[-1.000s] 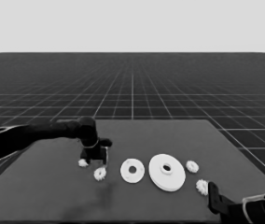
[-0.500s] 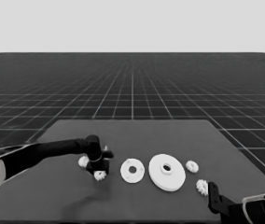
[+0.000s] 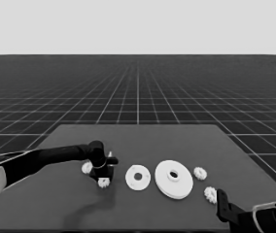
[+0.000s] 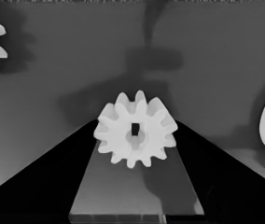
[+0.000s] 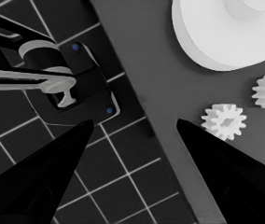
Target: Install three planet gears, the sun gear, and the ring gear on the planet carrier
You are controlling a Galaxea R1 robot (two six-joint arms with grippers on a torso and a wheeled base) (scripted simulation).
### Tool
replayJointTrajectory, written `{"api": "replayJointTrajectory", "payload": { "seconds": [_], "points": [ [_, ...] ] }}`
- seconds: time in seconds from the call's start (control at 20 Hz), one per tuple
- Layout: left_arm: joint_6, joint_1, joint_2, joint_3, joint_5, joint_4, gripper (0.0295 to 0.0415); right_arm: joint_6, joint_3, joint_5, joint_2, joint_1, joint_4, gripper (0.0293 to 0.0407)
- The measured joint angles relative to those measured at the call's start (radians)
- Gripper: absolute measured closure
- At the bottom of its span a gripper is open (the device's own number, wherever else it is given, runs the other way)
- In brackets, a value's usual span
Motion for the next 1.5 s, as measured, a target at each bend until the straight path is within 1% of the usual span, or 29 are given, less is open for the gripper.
{"api": "replayJointTrajectory", "payload": {
  "seconds": [0.1, 0.15, 0.2, 0.3, 0.4, 0.6, 0.65, 0.7, 0.8, 1.1, 1.15, 1.2, 1.25, 1.35, 1.5],
  "points": [
    [0.000, 0.000, 0.000, 0.000, 0.000, 0.000, 0.0398, 0.000, 0.000, 0.000, 0.000, 0.000, 0.000, 0.0315],
    [-0.038, -0.068, -0.027, 0.077, 0.045, -0.069, 0.0398, 0.000, 0.000, 0.000, 0.000, 0.000, 0.000, 0.0315],
    [-0.055, -0.127, -0.038, 0.111, 0.065, -0.118, 0.0398, 0.000, 0.000, 0.000, 0.000, 0.000, 0.000, 0.0315],
    [-0.066, -0.183, -0.043, 0.131, 0.080, -0.167, 0.0398, 0.000, 0.000, 0.000, 0.000, 0.000, 0.000, 0.0315],
    [-0.068, -0.201, -0.044, 0.135, 0.085, -0.185, 0.0398, 0.000, 0.000, 0.000, 0.000, 0.000, 0.000, 0.0315],
    [-0.069, -0.209, -0.045, 0.136, 0.087, -0.193, 0.0398, 0.000, 0.000, 0.000, 0.000, 0.000, 0.000, 0.0315],
    [-0.203, -0.207, 0.073, 0.122, 0.112, -0.183, 0.0398, 0.000, 0.000, 0.000, 0.000, 0.000, 0.000, 0.0315],
    [-0.266, -0.204, 0.187, 0.093, 0.123, -0.181, 0.0398, 0.000, 0.000, 0.000, 0.000, 0.000, 0.000, 0.0315],
    [-0.301, -0.202, 0.295, 0.034, 0.130, -0.180, 0.0398, 0.000, 0.000, 0.000, 0.000, 0.000, 0.000, 0.0315],
    [-0.310, -0.202, 0.344, -0.009, 0.133, -0.180, 0.0398, 0.000, 0.000, 0.000, 0.000, 0.000, 0.000, 0.0315],
    [-0.288, -0.134, 0.350, -0.037, 0.126, -0.108, 0.0398, 0.000, 0.000, 0.000, 0.000, 0.000, 0.000, 0.0315],
    [-0.270, -0.087, 0.355, -0.062, 0.119, -0.066, 0.0398, 0.000, 0.000, 0.000, 0.000, 0.000, 0.000, 0.0315],
    [-0.258, -0.062, 0.359, -0.080, 0.113, -0.042, 0.0398, 0.000, 0.000, 0.000, 0.000, 0.000, 0.000, 0.0315],
    [-0.246, -0.041, 0.363, -0.098, 0.106, -0.021, 0.0398, 0.000, 0.000, 0.000, 0.000, 0.000, 0.000, 0.0315],
    [-0.241, -0.033, 0.364, -0.106, 0.102, -0.012, 0.0398, 0.000, 0.000, 0.000, 0.000, 0.000, 0.000, 0.0315]
  ]
}}
